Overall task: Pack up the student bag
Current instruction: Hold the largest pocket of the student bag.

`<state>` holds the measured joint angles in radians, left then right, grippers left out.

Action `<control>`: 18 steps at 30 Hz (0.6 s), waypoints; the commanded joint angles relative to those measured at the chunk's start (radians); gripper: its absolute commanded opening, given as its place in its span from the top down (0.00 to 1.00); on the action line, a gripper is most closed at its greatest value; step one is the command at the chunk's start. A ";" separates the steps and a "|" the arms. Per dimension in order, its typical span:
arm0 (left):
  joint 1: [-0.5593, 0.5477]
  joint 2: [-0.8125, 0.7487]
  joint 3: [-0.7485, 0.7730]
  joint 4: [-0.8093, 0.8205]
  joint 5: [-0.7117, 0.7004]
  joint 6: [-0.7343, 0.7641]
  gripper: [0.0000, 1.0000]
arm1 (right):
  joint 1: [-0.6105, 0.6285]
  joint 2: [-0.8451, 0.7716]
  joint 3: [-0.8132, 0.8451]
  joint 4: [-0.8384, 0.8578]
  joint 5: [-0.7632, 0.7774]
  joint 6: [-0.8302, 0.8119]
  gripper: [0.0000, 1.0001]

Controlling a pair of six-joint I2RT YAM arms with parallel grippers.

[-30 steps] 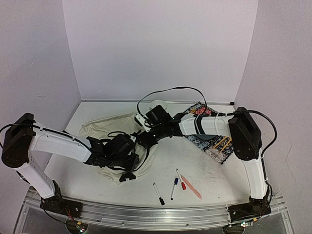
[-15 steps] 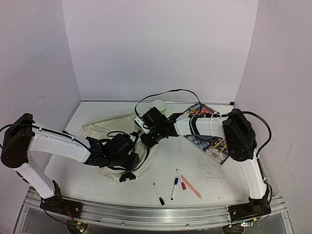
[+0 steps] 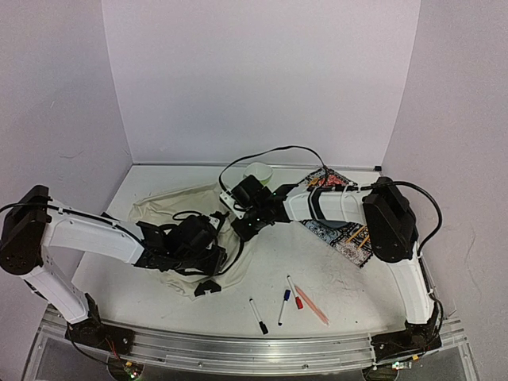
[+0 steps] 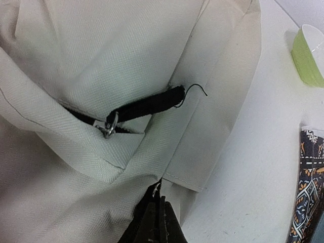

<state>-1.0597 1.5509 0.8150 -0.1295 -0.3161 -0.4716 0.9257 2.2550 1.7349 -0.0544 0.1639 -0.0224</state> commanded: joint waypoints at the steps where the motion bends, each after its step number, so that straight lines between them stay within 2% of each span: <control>1: 0.028 -0.057 0.024 0.017 -0.010 0.019 0.50 | 0.002 -0.077 -0.027 -0.038 0.010 -0.006 1.00; 7: 0.088 -0.098 0.031 0.008 0.029 0.054 0.49 | 0.001 -0.120 -0.048 -0.038 -0.013 0.000 0.99; 13: 0.089 -0.047 0.034 0.024 0.126 0.042 0.48 | 0.001 -0.155 -0.076 -0.045 -0.052 0.059 0.75; 18: 0.066 -0.016 0.010 0.088 0.187 0.031 0.47 | 0.002 -0.182 -0.143 -0.042 -0.099 0.106 0.70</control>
<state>-0.9736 1.5126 0.8169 -0.1146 -0.1941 -0.4396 0.9257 2.1321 1.6442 -0.0603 0.1158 0.0289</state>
